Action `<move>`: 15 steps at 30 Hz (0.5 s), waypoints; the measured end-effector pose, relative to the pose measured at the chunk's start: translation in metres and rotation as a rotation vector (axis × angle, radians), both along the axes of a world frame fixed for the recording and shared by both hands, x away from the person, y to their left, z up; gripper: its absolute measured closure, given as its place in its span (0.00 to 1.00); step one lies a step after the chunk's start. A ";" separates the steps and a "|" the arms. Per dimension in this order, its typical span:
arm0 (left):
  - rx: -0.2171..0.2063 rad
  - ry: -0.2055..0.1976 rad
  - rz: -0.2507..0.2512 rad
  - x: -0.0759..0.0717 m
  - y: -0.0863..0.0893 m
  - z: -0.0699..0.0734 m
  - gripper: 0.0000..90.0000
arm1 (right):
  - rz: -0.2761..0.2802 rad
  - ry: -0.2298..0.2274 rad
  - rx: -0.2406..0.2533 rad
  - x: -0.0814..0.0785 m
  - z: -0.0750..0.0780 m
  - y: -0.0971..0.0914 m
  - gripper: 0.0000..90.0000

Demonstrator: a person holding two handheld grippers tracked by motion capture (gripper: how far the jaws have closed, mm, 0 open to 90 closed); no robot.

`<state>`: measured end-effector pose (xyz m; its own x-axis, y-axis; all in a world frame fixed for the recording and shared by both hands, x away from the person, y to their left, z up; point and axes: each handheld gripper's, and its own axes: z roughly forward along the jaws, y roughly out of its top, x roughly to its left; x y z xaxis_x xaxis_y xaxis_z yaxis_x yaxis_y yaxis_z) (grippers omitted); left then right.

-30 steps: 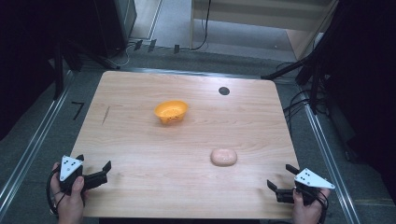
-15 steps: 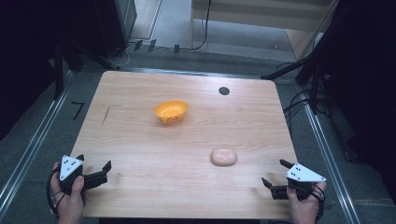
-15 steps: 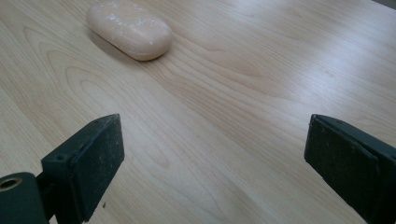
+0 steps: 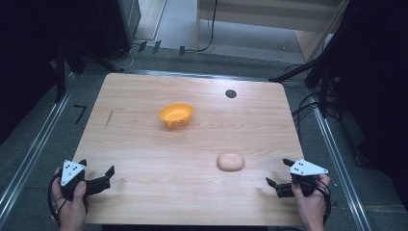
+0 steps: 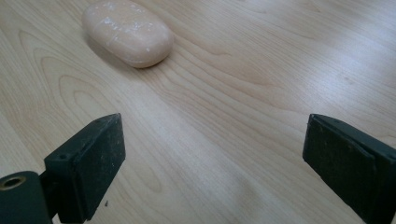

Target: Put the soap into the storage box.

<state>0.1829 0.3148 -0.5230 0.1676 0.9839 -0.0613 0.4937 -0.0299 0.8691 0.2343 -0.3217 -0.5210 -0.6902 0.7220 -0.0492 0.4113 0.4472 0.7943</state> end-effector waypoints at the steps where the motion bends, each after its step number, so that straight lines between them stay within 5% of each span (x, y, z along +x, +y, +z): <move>1: 0.000 0.000 0.000 0.000 0.000 0.000 0.00 | 0.003 0.001 0.000 0.002 0.001 0.000 0.09; 15: -0.001 0.000 0.000 0.000 0.000 0.000 0.00 | 0.070 0.074 -0.079 0.025 0.006 0.019 0.18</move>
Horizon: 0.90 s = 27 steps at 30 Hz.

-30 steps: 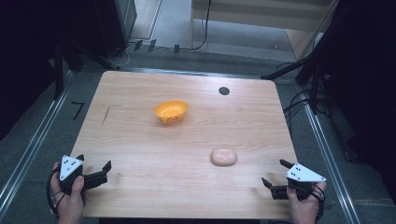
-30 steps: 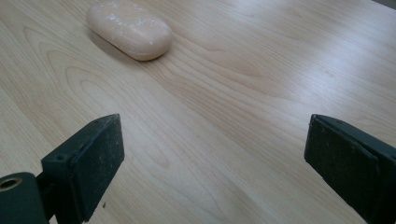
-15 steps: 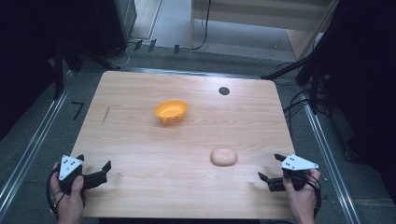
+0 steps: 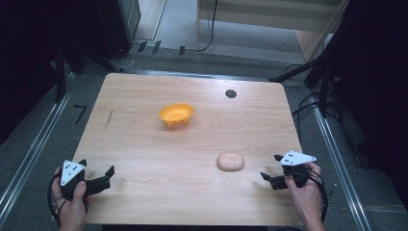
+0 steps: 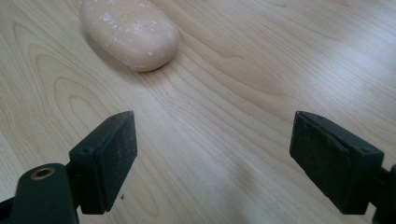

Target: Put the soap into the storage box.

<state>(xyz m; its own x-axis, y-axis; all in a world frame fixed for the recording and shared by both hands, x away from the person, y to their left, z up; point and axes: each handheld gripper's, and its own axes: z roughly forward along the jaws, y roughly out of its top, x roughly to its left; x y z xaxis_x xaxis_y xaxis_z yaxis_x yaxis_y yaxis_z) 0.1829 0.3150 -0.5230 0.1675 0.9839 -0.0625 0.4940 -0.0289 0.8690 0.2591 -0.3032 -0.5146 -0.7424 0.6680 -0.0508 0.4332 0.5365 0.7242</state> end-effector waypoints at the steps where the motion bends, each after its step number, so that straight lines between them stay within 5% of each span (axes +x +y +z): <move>1: 0.000 -0.001 0.000 0.000 0.000 0.000 0.00 | 0.001 0.006 -0.011 0.001 0.001 0.001 0.18; 5: 0.007 0.000 -0.003 0.000 -0.001 0.000 0.00 | 0.016 0.009 0.010 0.005 0.001 0.003 0.18; 6: 0.006 0.000 -0.002 0.000 -0.001 0.000 0.00 | 0.044 0.031 -0.014 0.008 0.001 0.005 0.15; 17: 0.004 -0.001 -0.002 0.000 -0.001 0.000 0.00 | 0.177 0.133 0.042 0.016 0.001 0.016 0.00; 27: 0.011 0.000 -0.002 0.000 -0.001 0.000 0.00 | 0.246 0.098 0.011 0.018 0.006 0.027 0.00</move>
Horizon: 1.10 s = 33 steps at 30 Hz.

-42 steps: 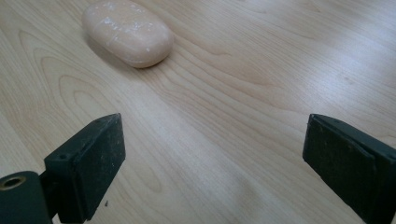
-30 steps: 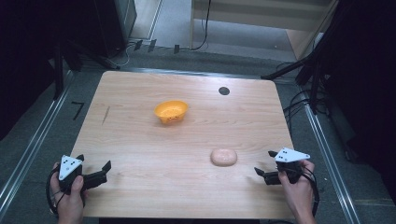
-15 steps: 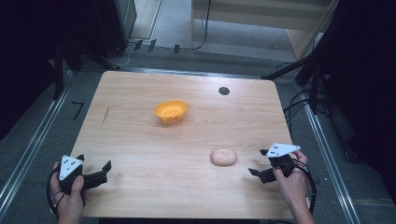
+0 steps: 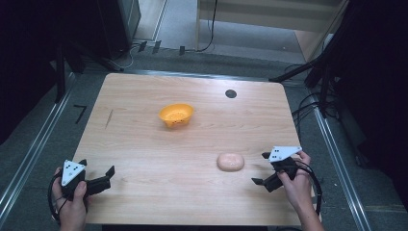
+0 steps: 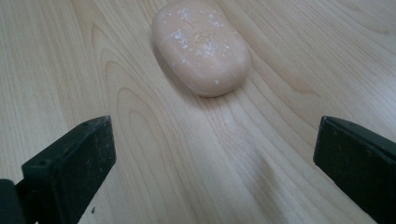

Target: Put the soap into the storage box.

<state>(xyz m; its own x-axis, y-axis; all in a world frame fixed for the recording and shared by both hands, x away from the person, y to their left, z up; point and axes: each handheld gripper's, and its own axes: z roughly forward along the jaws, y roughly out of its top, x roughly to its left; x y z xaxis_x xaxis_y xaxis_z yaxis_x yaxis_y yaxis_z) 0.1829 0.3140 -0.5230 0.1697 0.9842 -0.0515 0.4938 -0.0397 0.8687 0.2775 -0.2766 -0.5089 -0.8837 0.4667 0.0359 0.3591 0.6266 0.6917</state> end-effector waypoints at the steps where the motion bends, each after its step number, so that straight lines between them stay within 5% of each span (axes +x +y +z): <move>1: 0.000 0.000 0.000 0.000 0.000 0.000 0.00 | 0.002 -0.004 -0.007 0.001 0.000 0.002 0.00; 11: 0.011 -0.002 0.001 0.000 -0.002 0.000 0.00 | 0.036 -0.011 0.008 0.008 -0.004 0.010 0.00; 22: 0.006 -0.003 0.000 0.000 -0.002 0.000 0.00 | 0.105 -0.037 -0.058 0.022 0.009 0.030 0.00; 33: 0.004 -0.002 -0.001 0.000 -0.001 0.000 0.00 | 0.167 -0.060 -0.089 0.033 0.006 0.047 0.00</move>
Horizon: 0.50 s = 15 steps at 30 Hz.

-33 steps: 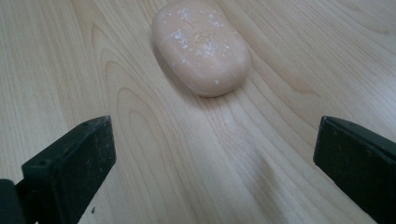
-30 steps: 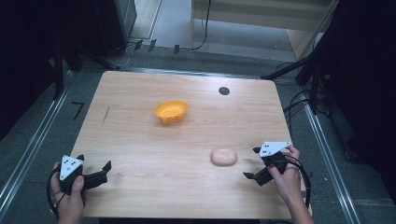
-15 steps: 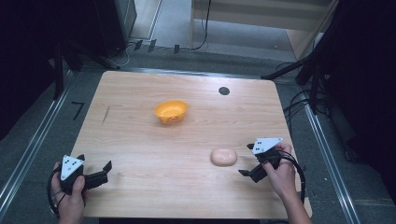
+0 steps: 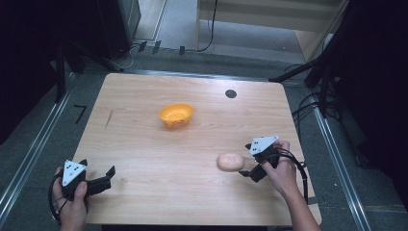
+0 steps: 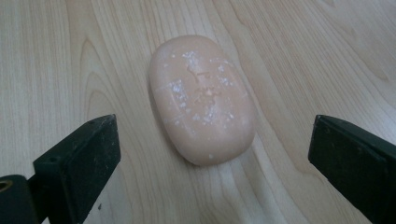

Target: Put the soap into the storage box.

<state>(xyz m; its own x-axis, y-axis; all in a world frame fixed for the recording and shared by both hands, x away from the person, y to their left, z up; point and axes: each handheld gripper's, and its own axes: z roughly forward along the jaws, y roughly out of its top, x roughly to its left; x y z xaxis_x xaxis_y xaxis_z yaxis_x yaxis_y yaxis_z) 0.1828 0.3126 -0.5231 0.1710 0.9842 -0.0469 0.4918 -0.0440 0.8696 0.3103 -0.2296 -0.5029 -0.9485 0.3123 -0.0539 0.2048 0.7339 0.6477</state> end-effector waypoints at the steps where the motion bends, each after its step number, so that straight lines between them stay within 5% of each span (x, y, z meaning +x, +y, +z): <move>1: 0.000 0.000 0.000 0.000 0.000 0.000 0.00 | 0.007 -0.001 -0.001 0.001 0.000 0.001 0.00; 15: -0.003 0.003 -0.002 0.000 0.000 0.000 0.00 | 0.049 0.022 -0.004 0.009 0.004 0.014 0.00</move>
